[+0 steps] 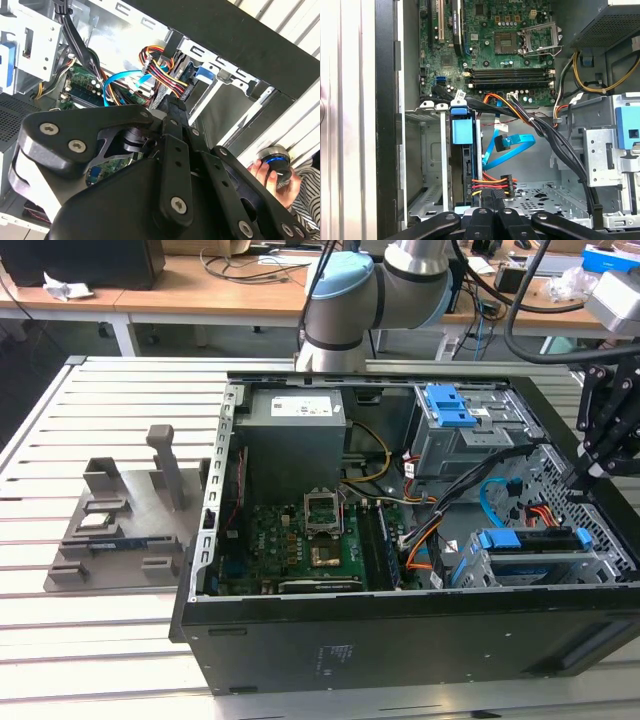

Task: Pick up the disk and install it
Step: 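Insert the second disk wire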

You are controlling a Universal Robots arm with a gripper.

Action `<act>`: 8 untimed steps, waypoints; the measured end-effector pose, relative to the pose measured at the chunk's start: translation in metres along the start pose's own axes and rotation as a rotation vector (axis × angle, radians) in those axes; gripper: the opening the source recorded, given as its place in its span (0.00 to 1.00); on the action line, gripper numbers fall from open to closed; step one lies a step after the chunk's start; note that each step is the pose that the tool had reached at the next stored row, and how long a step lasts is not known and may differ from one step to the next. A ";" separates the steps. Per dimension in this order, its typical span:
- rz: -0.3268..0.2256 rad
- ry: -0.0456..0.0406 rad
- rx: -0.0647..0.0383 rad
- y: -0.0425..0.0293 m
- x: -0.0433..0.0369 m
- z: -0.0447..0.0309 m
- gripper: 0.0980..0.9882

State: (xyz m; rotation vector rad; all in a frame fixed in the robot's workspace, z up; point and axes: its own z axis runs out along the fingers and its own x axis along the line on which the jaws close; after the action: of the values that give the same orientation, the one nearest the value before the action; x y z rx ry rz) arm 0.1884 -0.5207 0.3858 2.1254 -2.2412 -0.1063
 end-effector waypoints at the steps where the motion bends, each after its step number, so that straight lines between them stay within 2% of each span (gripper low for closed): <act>1: 0.000 0.0000 0.000 0.0000 0.0000 0.0000 0.01; 2: 0.000 0.0000 0.000 0.0000 0.0000 0.0000 0.02; 5: 0.000 0.0002 0.000 0.0005 0.0000 -0.0002 0.23; 7: 0.000 0.0002 0.000 0.0036 -0.0008 0.0005 0.23; 8: 0.000 -0.0001 0.000 0.0111 -0.0056 0.0029 0.23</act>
State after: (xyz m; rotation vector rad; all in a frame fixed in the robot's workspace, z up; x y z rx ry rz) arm 0.1775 -0.5145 0.3839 2.1257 -2.2410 -0.1064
